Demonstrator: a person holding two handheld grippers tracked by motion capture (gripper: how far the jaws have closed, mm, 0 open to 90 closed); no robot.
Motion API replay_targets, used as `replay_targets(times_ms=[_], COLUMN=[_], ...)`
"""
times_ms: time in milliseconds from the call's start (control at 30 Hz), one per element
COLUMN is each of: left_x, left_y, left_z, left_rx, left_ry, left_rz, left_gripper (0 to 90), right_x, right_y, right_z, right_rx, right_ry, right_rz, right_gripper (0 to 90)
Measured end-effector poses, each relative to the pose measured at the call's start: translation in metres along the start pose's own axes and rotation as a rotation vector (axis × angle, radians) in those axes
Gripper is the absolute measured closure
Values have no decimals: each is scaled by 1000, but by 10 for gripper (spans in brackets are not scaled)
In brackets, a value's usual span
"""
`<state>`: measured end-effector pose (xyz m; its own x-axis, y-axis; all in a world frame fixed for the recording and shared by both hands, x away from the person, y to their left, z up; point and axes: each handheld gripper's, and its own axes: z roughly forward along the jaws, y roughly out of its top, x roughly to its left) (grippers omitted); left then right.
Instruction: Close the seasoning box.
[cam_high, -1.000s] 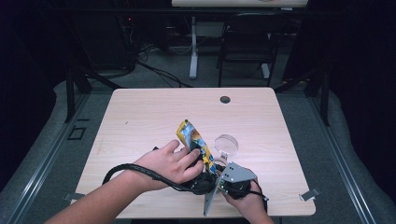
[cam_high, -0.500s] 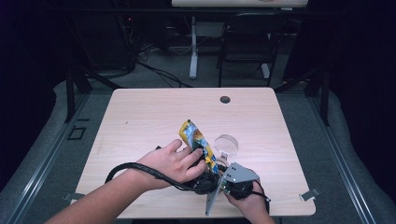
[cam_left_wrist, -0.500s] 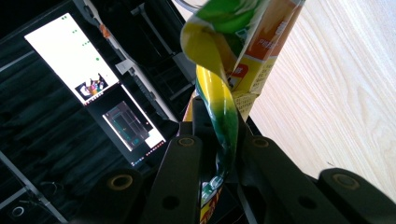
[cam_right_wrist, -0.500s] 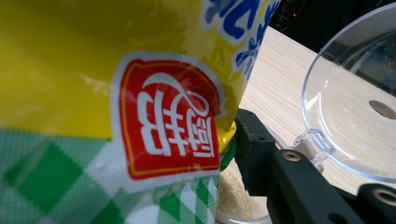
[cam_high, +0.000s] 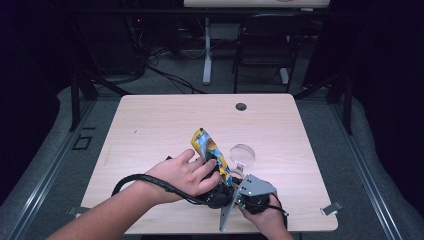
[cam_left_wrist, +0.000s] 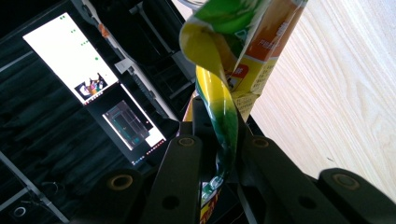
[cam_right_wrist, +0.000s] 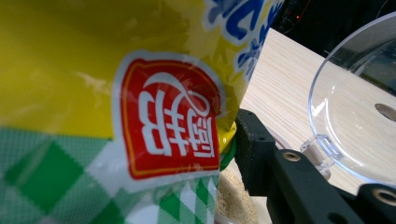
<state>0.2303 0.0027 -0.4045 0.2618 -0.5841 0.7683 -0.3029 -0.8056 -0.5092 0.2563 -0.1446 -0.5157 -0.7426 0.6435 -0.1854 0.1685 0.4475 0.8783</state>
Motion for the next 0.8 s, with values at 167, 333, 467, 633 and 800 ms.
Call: replay_targets(times_ms=[167, 333, 467, 633, 800], left_x=[0, -1, -2, -1, 1], left_y=[0, -2, -2, -1, -1], left_z=[0, 1, 1, 2, 2], left_rx=[3, 2, 3, -5, -4], left_ry=[0, 1, -10, 2, -5], left_rz=[1, -3, -9, -5, -11], left_gripper=[887, 887, 887, 887, 887], right_x=[0, 0, 1, -1, -2], right_y=[1, 1, 1, 0, 0], right_z=[0, 1, 3, 0, 0], right_rx=[2, 3, 4, 12, 3], right_ry=[3, 6, 11, 2, 2], right_rz=[-2, -3, -4, -5, 5], right_gripper=[714, 713, 713, 714, 714])
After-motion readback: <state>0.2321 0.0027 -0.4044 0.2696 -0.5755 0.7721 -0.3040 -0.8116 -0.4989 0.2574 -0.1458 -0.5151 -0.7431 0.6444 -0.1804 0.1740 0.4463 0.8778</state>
